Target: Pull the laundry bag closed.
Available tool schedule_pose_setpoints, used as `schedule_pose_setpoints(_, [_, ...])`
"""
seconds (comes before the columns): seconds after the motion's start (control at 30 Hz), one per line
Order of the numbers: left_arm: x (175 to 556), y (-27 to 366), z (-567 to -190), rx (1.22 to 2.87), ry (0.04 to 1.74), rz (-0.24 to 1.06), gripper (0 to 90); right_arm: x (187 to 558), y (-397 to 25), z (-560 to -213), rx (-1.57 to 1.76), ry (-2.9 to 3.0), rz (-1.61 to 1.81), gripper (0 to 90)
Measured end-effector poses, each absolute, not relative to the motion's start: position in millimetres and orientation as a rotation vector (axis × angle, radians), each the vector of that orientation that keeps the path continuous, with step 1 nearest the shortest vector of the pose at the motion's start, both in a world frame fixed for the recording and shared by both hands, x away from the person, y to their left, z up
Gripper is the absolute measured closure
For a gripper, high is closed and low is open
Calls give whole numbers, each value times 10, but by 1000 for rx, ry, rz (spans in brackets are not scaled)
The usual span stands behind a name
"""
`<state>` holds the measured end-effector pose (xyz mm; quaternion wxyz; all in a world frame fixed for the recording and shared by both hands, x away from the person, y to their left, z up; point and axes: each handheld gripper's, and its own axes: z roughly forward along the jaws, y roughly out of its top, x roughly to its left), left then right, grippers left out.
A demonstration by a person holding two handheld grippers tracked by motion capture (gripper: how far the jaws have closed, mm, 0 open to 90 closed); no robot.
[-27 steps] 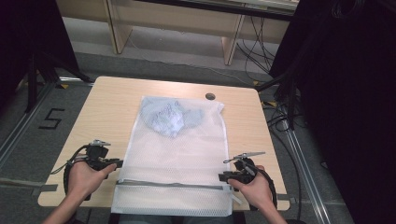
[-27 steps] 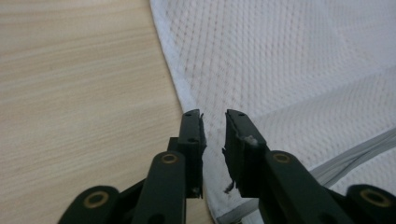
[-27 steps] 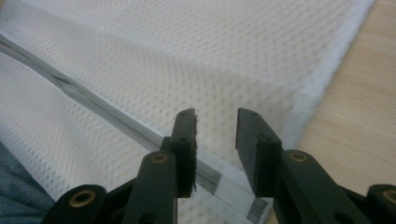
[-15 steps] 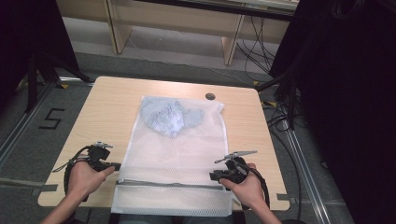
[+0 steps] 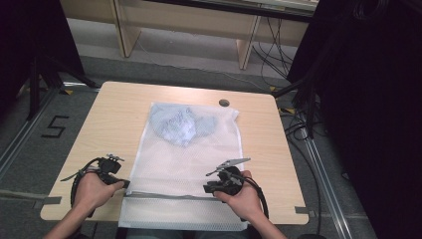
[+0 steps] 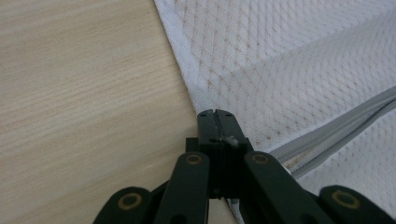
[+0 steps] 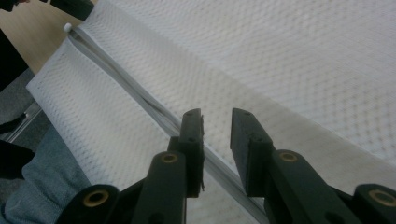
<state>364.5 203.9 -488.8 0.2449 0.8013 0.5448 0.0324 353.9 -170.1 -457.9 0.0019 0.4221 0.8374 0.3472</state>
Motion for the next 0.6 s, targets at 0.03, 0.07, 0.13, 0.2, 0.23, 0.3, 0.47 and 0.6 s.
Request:
schedule_pose_setpoints(0.03, [3646,2041,-4889,2193,1484,83,898,3515,-1660,-4551,1375,2653,1063,750])
schedule_pose_setpoints(0.07, [3644,2037,-4890,2194,1492,75,898,3534,-1641,-4563,1326,2648,1060,748])
schedule_pose_setpoints(0.13, [3629,2015,-4894,2168,1531,50,898,3532,-1563,-4570,1315,2663,1078,747])
schedule_pose_setpoints(0.2, [3643,2029,-4896,2194,1502,62,898,3534,-1515,-4562,1312,2680,1060,744])
schedule_pose_setpoints(0.23, [3643,2029,-4896,2194,1502,62,898,3534,-1515,-4562,1312,2680,1060,744])
schedule_pose_setpoints(0.3, [3642,2019,-4898,2192,1517,50,898,3557,-1435,-4580,1281,2705,1066,740])
schedule_pose_setpoints(0.47, [3632,2009,-4898,2169,1543,31,898,3581,-1299,-4603,1251,2720,1081,738])
schedule_pose_setpoints(0.6, [3629,2024,-4884,2190,1530,37,898,3584,-1170,-4623,1234,2740,1090,736])
